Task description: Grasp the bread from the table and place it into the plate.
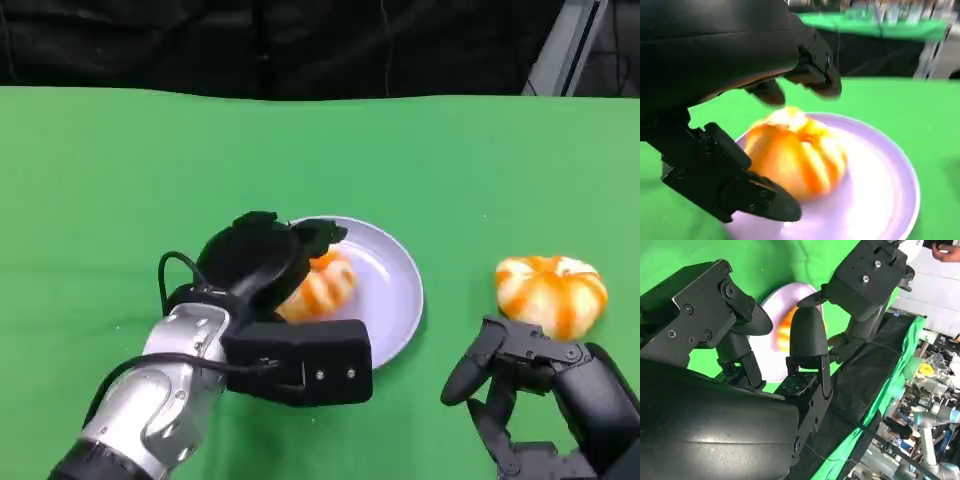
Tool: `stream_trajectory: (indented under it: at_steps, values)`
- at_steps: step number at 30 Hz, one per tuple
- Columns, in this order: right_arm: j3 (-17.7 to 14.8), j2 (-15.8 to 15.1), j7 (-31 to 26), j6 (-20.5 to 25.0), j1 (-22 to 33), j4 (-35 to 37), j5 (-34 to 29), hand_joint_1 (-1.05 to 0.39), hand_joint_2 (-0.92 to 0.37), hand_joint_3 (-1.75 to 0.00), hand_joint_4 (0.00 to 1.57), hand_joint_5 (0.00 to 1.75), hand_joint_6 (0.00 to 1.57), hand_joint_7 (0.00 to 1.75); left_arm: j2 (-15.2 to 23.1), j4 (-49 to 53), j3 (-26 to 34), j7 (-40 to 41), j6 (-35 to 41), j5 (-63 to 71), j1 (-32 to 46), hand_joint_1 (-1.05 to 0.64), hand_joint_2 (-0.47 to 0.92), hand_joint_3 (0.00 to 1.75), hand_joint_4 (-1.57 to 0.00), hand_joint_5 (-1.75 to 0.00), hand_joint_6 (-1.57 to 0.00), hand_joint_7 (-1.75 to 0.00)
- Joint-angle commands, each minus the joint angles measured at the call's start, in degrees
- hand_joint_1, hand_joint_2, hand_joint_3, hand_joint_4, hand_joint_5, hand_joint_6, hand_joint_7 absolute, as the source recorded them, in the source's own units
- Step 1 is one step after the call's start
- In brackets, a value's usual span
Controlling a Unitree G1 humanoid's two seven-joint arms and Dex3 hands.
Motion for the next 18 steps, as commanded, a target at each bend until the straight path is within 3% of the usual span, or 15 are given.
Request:
stream_trajectory:
  at_steps: [1,4,10,14,18]
  values:
    - [-0.4,-0.4,-0.2,0.2,0.1,-0.5,0.2,0.05,-0.4,-1.23,0.82,1.67,0.72,1.39,2.1,-3.1,-0.5,-5.9,2.4,-0.1,0.0,-0.85,0.92,0.51,0.0,0.0,-0.01,0.0]
    - [-0.5,-0.4,0.0,0.3,0.1,-0.6,0.4,0.06,-0.4,-1.24,0.82,1.69,0.72,1.39,3.0,-5.4,-0.2,-8.7,3.7,-0.4,0.5,-0.87,0.92,0.52,0.0,0.0,-0.01,0.0]
    - [-0.7,-0.8,-0.1,-0.1,0.1,-0.6,-0.2,0.06,-0.4,-1.24,0.81,1.66,0.72,1.39,6.9,-14.5,3.9,-15.4,5.8,-5.2,4.5,-0.78,0.92,0.38,0.0,0.0,-0.03,-0.01]
    - [-0.6,-0.6,-0.1,0.1,0.0,-0.7,0.2,0.04,-0.39,-1.25,0.82,1.65,0.72,1.39,9.7,-20.6,8.2,-16.9,3.0,-11.3,8.7,-0.75,0.92,0.35,-0.03,-0.02,-0.07,-0.03]
    - [-0.4,-0.3,-0.1,0.6,0.0,-0.9,0.3,0.04,-0.39,-1.24,0.81,1.65,0.72,1.39,10.0,-26.0,14.8,-14.9,-1.1,-20.2,14.9,-0.62,0.92,0.31,-0.23,-0.14,-0.23,-0.1]
